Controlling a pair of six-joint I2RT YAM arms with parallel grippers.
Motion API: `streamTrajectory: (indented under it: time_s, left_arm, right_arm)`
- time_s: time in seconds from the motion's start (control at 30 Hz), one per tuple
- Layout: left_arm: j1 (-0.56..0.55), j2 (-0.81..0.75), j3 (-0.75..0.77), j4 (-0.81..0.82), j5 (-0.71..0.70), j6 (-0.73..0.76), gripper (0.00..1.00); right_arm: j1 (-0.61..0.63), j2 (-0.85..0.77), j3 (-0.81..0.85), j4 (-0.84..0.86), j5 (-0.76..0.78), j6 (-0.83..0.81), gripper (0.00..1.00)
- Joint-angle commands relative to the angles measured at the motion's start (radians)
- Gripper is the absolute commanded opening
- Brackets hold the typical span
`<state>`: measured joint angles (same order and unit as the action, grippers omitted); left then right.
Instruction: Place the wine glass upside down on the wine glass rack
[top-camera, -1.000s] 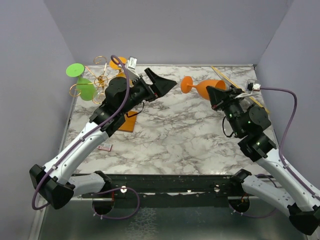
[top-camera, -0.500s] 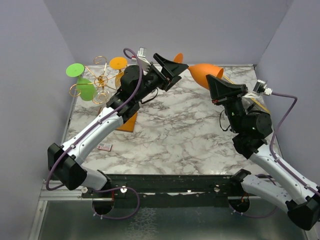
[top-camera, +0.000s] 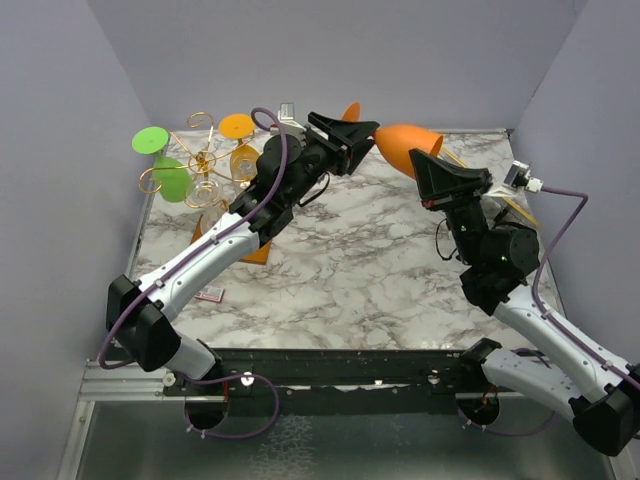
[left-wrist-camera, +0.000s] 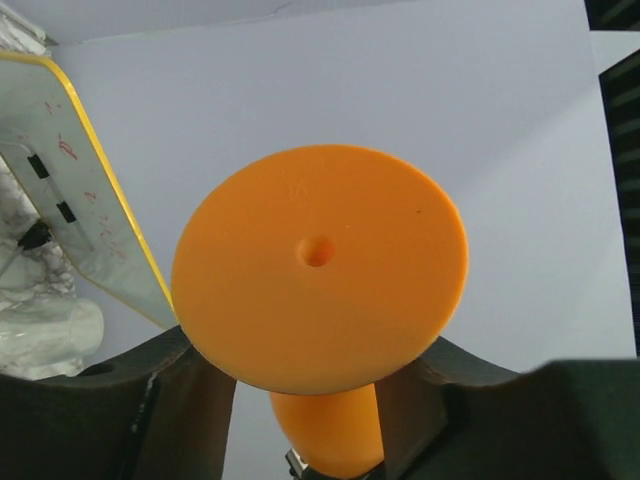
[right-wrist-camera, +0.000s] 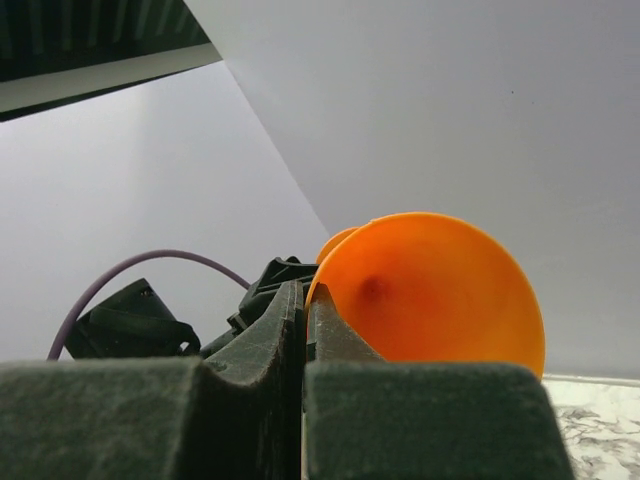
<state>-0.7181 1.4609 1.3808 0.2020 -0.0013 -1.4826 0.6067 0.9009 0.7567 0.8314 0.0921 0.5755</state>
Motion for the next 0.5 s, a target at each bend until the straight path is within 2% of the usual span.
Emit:
streamTrajectory:
  time_s: [0.0,0.17,0.3,0.4,0.47]
  left_arm:
    - [-0.006,0.013,0.018,0.055,-0.122,-0.076,0.46]
    - [-0.006,0.001,0.012,0.068,-0.147,-0.075,0.23]
    - [-0.003,0.005,0.020,0.095,-0.123,-0.038,0.00]
    - [0.004,0.019,0.045,0.107,-0.090,0.002,0.00]
    - [0.009,0.033,0.066,0.114,-0.062,0.033,0.00]
  right_arm:
    - [-0.001,0.003,-0.014,0.057,-0.064,0.011,0.01]
    - [-0.002,-0.010,-0.036,0.054,-0.068,0.019,0.01]
    - [-0.002,-0.016,-0.050,0.054,-0.060,0.026,0.01]
    - [-0.002,-0.021,-0.055,0.052,-0.051,0.032,0.04]
    - [-0.002,-0.025,-0.047,0.005,-0.035,0.040,0.13]
